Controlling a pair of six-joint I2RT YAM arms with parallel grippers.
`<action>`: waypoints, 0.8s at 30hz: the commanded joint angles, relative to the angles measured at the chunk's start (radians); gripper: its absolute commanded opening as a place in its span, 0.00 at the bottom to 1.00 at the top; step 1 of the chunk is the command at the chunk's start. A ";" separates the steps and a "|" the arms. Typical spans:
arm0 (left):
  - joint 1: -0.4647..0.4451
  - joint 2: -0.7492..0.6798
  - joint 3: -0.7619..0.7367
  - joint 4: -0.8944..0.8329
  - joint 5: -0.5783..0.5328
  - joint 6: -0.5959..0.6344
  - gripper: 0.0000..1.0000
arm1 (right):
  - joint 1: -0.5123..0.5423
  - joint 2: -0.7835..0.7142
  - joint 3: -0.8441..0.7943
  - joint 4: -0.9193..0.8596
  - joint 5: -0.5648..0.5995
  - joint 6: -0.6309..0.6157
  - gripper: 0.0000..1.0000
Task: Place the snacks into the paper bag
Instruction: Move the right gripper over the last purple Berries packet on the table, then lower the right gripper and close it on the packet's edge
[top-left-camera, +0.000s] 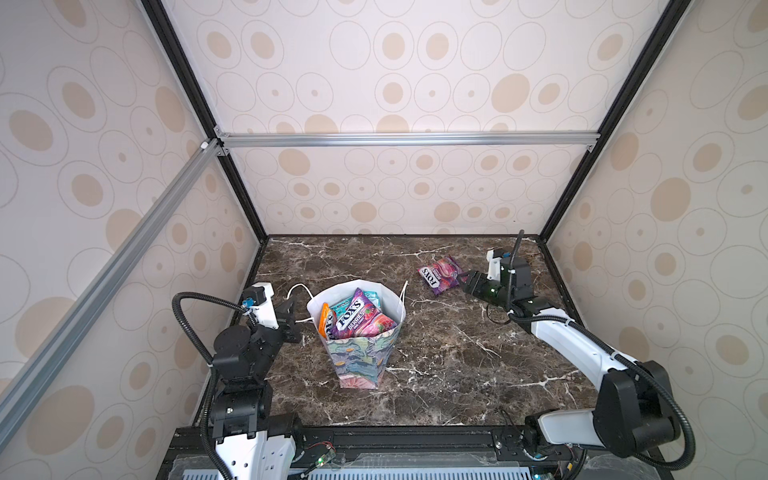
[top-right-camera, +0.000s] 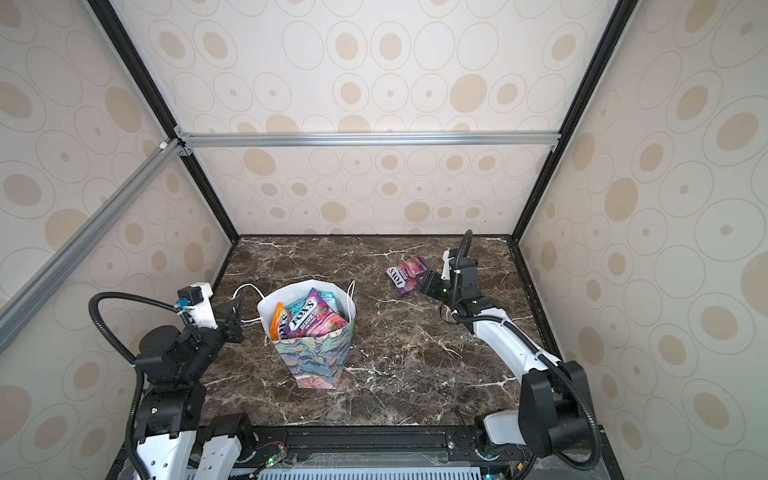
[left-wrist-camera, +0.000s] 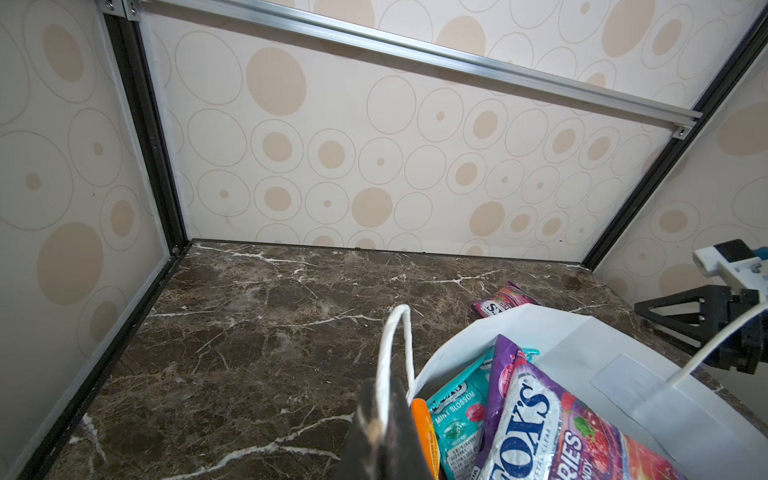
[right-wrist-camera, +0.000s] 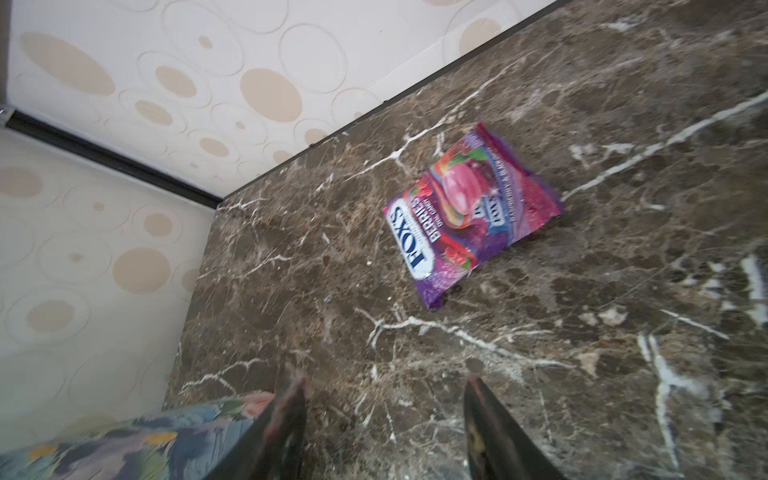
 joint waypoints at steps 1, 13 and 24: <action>0.001 -0.006 0.007 0.002 0.007 0.020 0.00 | -0.041 0.084 0.034 0.047 -0.028 0.000 0.62; 0.002 0.000 0.007 0.003 0.010 0.019 0.00 | -0.132 0.461 0.329 -0.072 -0.169 -0.139 0.63; 0.001 0.002 0.008 0.002 0.009 0.019 0.00 | -0.141 0.653 0.584 -0.349 -0.118 -0.385 0.63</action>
